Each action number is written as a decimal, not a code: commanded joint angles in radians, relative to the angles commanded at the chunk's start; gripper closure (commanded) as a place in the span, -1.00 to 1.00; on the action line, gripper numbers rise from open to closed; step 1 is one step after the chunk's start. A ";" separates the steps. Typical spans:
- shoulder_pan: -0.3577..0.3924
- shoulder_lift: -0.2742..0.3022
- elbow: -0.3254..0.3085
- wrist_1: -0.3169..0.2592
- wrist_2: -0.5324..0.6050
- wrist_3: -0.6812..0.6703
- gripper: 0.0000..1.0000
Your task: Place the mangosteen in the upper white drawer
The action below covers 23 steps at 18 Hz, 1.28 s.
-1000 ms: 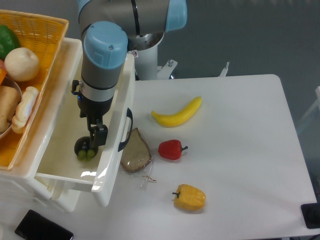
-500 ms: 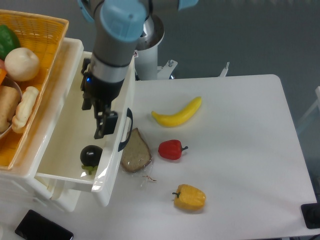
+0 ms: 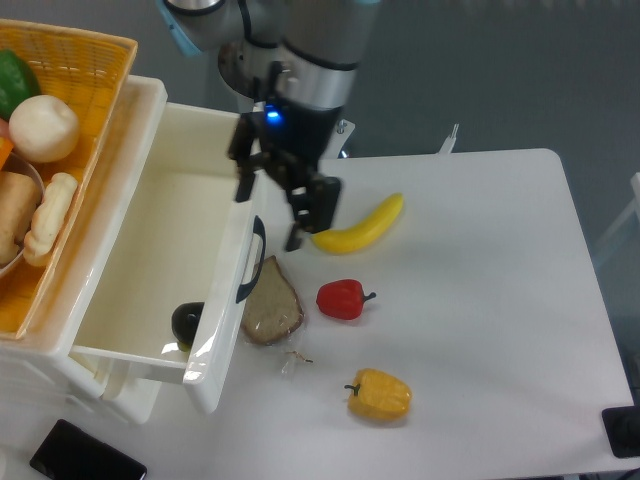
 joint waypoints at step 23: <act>0.180 -0.365 0.017 0.120 0.364 0.241 -1.00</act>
